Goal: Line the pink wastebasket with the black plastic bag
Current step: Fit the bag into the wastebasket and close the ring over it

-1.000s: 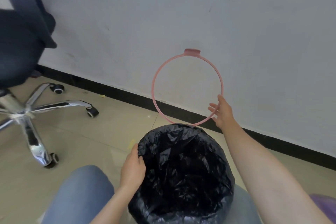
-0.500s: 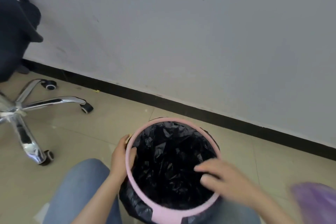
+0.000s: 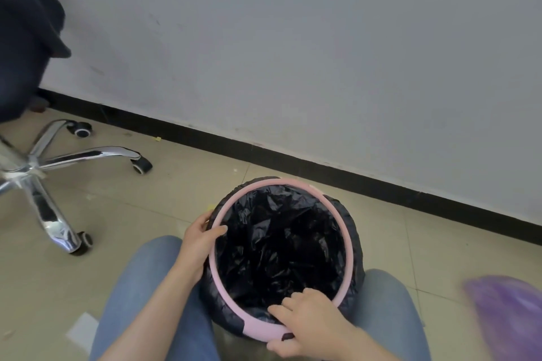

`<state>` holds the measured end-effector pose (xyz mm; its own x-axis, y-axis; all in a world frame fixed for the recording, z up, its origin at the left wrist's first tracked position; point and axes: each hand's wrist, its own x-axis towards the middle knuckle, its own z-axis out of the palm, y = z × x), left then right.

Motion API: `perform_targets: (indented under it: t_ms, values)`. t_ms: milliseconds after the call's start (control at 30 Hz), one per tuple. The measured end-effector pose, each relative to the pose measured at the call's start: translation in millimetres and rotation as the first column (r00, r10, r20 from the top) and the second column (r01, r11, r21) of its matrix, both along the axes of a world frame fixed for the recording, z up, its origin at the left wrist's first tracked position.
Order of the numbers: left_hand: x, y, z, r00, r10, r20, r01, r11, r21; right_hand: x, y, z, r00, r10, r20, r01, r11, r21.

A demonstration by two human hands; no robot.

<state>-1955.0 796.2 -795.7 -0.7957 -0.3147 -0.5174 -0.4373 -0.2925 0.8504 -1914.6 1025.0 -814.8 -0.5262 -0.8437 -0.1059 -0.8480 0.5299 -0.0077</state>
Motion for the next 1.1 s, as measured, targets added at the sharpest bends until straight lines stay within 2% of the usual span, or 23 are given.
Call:
perform_targets:
  t_ms: [167,333,433,633,767,833,900,933,967,1000,1033,1067,1100]
  values:
    - [-24,-1,6,0.998,-0.059,-0.021,0.053,0.980,-0.190,-23,-16,11,0.990,0.050,-0.134,-0.064,0.993,-0.099]
    - [-27,-5,8,0.995,-0.062,-0.083,0.041,0.971,-0.237,-23,-29,19,0.969,0.145,-0.200,-0.141,0.989,0.035]
    - [-25,-7,11,0.991,-0.029,-0.134,-0.004,0.971,-0.238,-24,-31,20,0.958,0.148,-0.246,-0.147,0.989,0.023]
    - [-37,-19,6,0.974,0.135,-0.183,-0.161,0.977,-0.140,-54,-38,17,0.976,0.063,-0.209,-0.059,0.998,0.024]
    - [-40,-22,-7,0.943,0.304,-0.139,-0.312,0.949,-0.040,-76,-42,18,0.971,-0.016,-0.237,0.008,0.999,-0.033]
    - [-43,-25,-12,0.940,0.313,-0.136,-0.317,0.948,-0.010,-82,-42,15,0.972,-0.084,-0.221,0.074,0.996,-0.053]
    - [-49,-30,-16,0.967,0.226,-0.114,-0.237,0.967,-0.095,-89,-42,10,0.974,-0.118,-0.194,0.109,0.993,-0.056]
    - [-52,-32,-17,0.981,0.161,-0.109,-0.180,0.961,-0.209,-92,-41,10,0.977,-0.128,-0.173,0.121,0.991,-0.052]
    - [-51,-32,-16,0.993,0.078,-0.092,-0.107,0.918,-0.383,-96,-41,7,0.976,-0.132,-0.174,0.125,0.991,-0.050]
    - [-50,-31,-16,0.998,0.011,-0.069,-0.050,0.801,-0.597,-98,-43,10,0.974,-0.161,-0.157,0.157,0.987,-0.037]
    - [-46,-27,-17,0.997,-0.051,-0.058,-0.014,0.618,-0.786,-100,-44,7,0.971,-0.188,-0.150,0.185,0.982,-0.029]
    - [-41,-23,-20,0.987,-0.134,-0.086,-0.023,0.416,-0.909,-99,-47,8,0.968,-0.222,-0.120,0.222,0.975,-0.011]
    - [-36,-18,-22,0.950,-0.273,-0.150,-0.081,0.246,-0.966,-98,-49,6,0.959,-0.256,-0.119,0.259,0.966,0.013]
